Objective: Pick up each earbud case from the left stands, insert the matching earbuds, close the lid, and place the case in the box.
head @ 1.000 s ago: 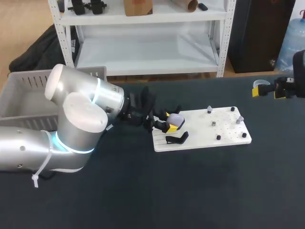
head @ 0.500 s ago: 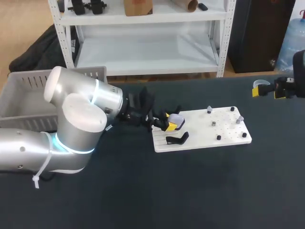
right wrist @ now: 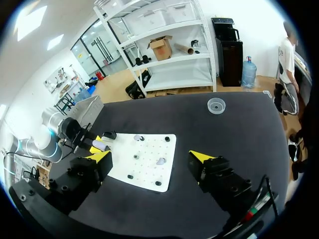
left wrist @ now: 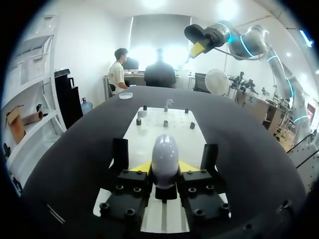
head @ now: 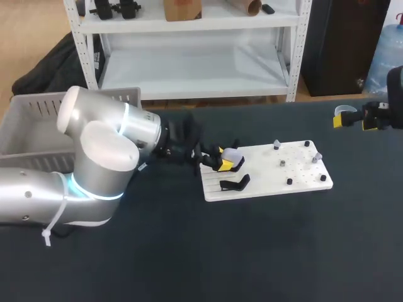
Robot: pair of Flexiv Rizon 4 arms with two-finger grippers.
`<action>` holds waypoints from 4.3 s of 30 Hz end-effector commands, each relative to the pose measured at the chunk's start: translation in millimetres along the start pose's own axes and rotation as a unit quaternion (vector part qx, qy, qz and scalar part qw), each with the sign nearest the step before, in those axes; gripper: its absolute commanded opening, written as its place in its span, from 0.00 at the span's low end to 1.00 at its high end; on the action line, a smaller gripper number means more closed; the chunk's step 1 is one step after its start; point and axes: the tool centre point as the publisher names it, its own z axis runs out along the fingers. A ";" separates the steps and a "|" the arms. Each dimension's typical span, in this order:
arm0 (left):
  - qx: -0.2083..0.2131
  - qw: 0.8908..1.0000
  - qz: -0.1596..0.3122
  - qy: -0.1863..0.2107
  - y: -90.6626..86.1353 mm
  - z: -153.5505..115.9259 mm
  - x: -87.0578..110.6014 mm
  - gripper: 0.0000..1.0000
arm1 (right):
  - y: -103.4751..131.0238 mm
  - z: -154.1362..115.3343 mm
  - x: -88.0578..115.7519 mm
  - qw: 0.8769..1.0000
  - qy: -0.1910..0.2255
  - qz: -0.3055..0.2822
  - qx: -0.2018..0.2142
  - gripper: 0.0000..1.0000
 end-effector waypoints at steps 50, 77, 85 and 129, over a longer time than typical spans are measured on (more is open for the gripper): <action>0.006 0.994 0.101 -0.031 -23.6 -13.6 -91.6 0.00 | 139.2 82.9 27.1 0.991 0.086 -0.076 -0.074 1.00; 0.015 0.991 0.121 -0.050 -45.1 -21.0 -91.2 0.00 | 141.6 88.1 20.8 0.991 0.089 -0.075 -0.071 1.00; 0.017 0.992 0.112 -0.054 -47.1 -23.7 -86.3 0.00 | 141.1 82.3 12.5 0.992 0.075 -0.088 -0.058 1.00; 0.004 0.984 0.036 -0.176 -34.6 -98.3 -102.5 0.00 | 5.8 51.2 63.4 0.927 0.225 -0.163 0.251 1.00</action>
